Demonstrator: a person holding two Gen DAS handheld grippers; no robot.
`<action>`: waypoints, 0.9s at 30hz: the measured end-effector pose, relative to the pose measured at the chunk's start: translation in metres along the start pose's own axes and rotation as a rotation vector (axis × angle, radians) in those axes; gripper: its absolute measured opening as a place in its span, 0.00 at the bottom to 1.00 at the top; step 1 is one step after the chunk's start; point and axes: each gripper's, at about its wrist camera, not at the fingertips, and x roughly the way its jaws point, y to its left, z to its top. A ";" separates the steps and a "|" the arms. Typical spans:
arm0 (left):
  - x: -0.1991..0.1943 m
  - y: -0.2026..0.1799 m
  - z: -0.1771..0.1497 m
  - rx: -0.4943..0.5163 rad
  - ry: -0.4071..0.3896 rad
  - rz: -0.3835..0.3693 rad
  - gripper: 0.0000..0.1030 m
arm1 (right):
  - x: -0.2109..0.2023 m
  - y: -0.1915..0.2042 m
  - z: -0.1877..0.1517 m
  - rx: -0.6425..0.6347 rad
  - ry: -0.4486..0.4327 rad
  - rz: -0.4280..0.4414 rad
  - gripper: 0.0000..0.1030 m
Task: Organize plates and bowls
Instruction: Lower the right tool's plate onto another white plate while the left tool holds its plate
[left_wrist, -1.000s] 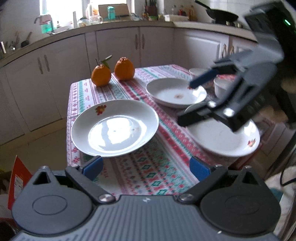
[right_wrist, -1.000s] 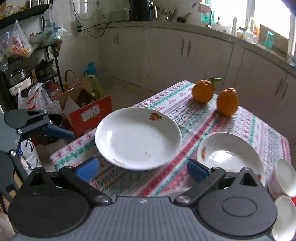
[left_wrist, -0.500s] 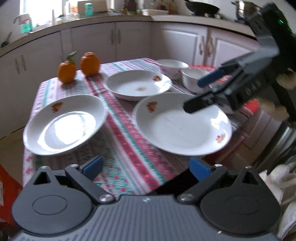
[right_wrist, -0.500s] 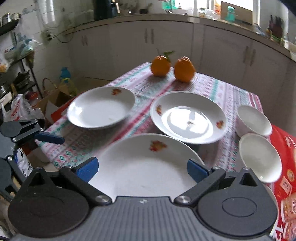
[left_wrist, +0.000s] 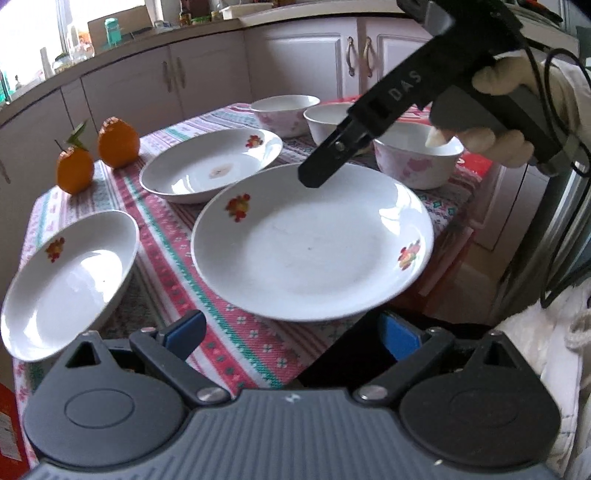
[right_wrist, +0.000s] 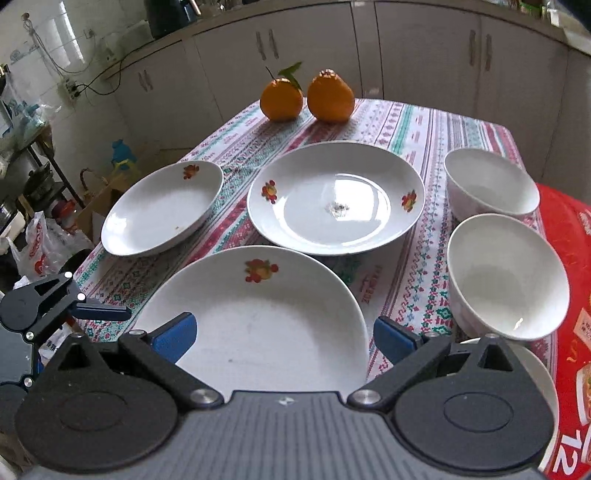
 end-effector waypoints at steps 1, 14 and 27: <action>0.002 0.000 0.000 -0.003 0.004 -0.001 0.96 | 0.001 -0.002 0.000 0.004 0.007 0.005 1.00; 0.014 -0.003 0.008 0.003 0.002 -0.016 0.96 | 0.022 -0.012 0.009 0.012 0.088 0.040 0.82; 0.018 0.000 0.005 -0.004 -0.020 -0.050 0.96 | 0.033 -0.032 0.030 -0.003 0.212 0.100 0.67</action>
